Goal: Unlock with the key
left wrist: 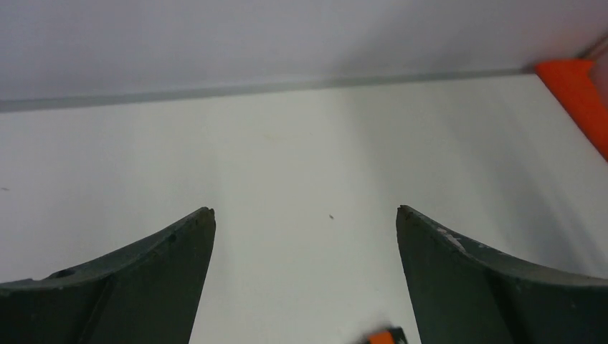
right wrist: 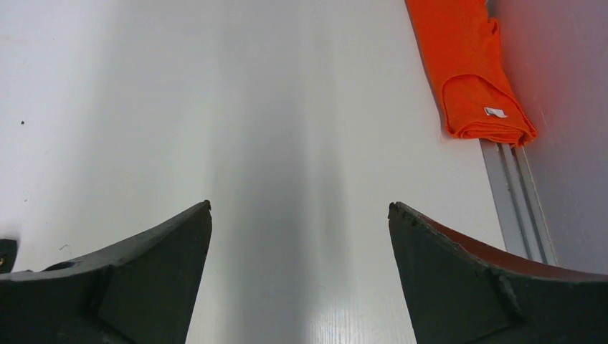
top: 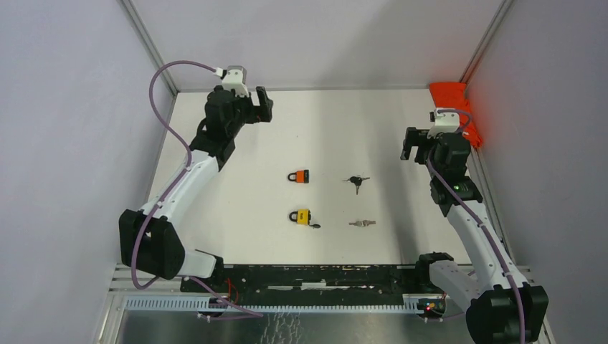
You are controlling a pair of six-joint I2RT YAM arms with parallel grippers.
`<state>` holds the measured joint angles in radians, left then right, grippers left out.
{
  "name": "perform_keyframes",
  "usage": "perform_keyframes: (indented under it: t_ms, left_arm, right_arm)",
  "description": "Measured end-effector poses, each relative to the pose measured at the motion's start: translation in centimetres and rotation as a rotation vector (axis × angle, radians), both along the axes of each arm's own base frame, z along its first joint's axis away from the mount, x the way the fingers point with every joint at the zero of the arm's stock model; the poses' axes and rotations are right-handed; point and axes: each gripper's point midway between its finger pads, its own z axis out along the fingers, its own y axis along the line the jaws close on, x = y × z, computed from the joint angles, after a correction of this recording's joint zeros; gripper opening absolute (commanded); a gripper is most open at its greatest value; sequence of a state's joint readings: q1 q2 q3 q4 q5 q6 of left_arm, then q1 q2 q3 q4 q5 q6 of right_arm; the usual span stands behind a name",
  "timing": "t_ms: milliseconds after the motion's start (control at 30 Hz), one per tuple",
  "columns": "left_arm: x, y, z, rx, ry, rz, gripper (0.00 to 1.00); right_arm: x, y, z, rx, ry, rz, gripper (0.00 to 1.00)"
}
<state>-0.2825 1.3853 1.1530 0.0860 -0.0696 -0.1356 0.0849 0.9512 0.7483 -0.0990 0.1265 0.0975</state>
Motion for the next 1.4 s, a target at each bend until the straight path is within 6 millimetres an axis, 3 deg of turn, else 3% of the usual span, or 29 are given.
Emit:
perform_keyframes:
  t_ms: [67,133,233,367,433,567,667,733,800,867,967,1033,1167,1267,1400]
  left_arm:
    - [-0.6,-1.1,-0.9,-0.021,0.059,-0.051,1.0]
    - [-1.0,-2.6,0.0,-0.067,0.086,-0.094,1.0]
    - [-2.3,-6.4,4.8,-0.181,0.033,-0.191,1.0]
    - [-7.0,-11.2,11.5,-0.37,-0.083,-0.427,1.0]
    - [-10.3,-12.2,15.3,-0.457,-0.144,-0.565,1.0]
    - [-15.6,-13.2,20.5,-0.519,-0.279,-0.81,1.0]
    - [-18.0,-13.9,22.0,-0.578,-0.308,-0.93,1.0]
    - [-17.8,-14.7,21.8,-0.575,-0.281,-0.967,1.0]
    - [-15.2,-15.6,21.5,-0.568,-0.186,-0.903,1.0]
    - [-12.3,-15.7,20.2,-0.559,-0.107,-0.778,1.0]
    - [-9.2,-14.4,15.5,-0.518,0.016,-0.568,0.95]
    - [-7.8,-13.0,11.1,-0.468,0.102,-0.428,0.92]
    - [-7.1,-11.0,2.6,-0.374,0.265,-0.268,0.86]
    - [-7.7,-9.9,-2.9,-0.321,0.379,-0.195,0.83]
    - [-8.3,-9.1,-6.3,-0.279,0.444,-0.142,0.82]
  right_arm:
    - [-0.1,0.1,0.1,-0.007,0.009,0.011,0.98]
    - [-0.2,0.2,0.7,-0.01,0.015,0.017,0.98]
    - [0.4,0.9,3.6,0.02,-0.037,0.046,0.98]
    - [0.7,3.0,7.3,0.147,-0.144,0.115,0.98]
    - [0.4,4.5,8.5,0.222,-0.169,0.178,0.98]
    - [0.3,6.9,11.6,0.298,-0.163,0.293,0.97]
    - [0.1,8.2,14.0,0.317,-0.174,0.368,0.94]
    - [0.1,8.5,14.5,0.321,-0.156,0.385,0.93]
    - [0.2,8.9,13.6,0.322,-0.117,0.393,0.91]
    - [0.2,9.2,10.8,0.316,-0.05,0.376,0.85]
    - [-0.2,10.0,5.4,0.288,0.093,0.364,0.77]
    - [-0.5,11.0,0.9,0.26,0.205,0.368,0.73]
    - [-2.6,12.5,-7.8,0.178,0.435,0.383,0.66]
    - [-3.4,13.3,-11.6,0.12,0.541,0.398,0.61]
    - [-3.1,13.5,-14.9,0.06,0.617,0.396,0.57]
